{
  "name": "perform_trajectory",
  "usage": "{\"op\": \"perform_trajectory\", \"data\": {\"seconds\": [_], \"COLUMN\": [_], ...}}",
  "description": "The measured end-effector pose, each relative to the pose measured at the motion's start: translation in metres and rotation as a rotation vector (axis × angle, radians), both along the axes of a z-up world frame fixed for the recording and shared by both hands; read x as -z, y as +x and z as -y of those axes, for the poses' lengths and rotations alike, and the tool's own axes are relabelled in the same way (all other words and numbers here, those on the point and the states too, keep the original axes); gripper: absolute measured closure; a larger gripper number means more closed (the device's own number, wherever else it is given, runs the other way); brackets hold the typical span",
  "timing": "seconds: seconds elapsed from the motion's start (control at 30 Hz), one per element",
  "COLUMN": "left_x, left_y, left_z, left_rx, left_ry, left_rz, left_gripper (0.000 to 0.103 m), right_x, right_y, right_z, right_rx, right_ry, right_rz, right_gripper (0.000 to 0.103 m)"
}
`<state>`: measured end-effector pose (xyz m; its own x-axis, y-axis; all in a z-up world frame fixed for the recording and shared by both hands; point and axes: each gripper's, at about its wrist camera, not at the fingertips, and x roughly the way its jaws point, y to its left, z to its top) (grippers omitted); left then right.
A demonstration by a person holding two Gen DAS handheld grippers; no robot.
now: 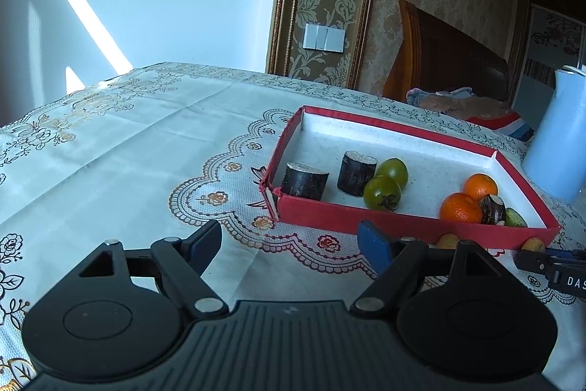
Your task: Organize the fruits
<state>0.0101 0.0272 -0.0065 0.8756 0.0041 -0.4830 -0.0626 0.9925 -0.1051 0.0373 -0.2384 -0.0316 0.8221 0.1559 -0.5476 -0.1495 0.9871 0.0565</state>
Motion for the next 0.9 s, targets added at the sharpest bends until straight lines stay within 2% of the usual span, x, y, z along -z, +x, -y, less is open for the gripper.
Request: {"op": "perform_trajectory", "data": {"seconds": [0.13,0.23,0.43,0.77,0.9], "left_x": [0.000,-0.001,-0.001,0.007,0.012], "left_y": [0.002,0.001,0.008,0.037,0.043], "left_z": [0.027,0.053,0.084,0.102,0.102], "left_rx": [0.067,0.115,0.165,0.124,0.113], "left_ry": [0.004,0.056,0.091,0.124,0.111], "left_rz": [-0.018,-0.014,-0.027,-0.118,-0.144], "left_gripper": [0.022,0.022,0.022,0.022,0.022], "right_x": [0.000,0.000,0.001,0.001,0.000], "right_y": [0.000,0.000,0.000,0.000,0.000], "right_z": [0.001,0.003,0.003,0.003,0.004], "right_rx": [0.000,0.000,0.000,0.000,0.000], "right_ry": [0.006,0.013,0.018,0.018,0.018], "right_rz": [0.000,0.000,-0.001,0.000,0.000], "right_gripper": [0.078,0.078,0.078,0.078,0.078]}}
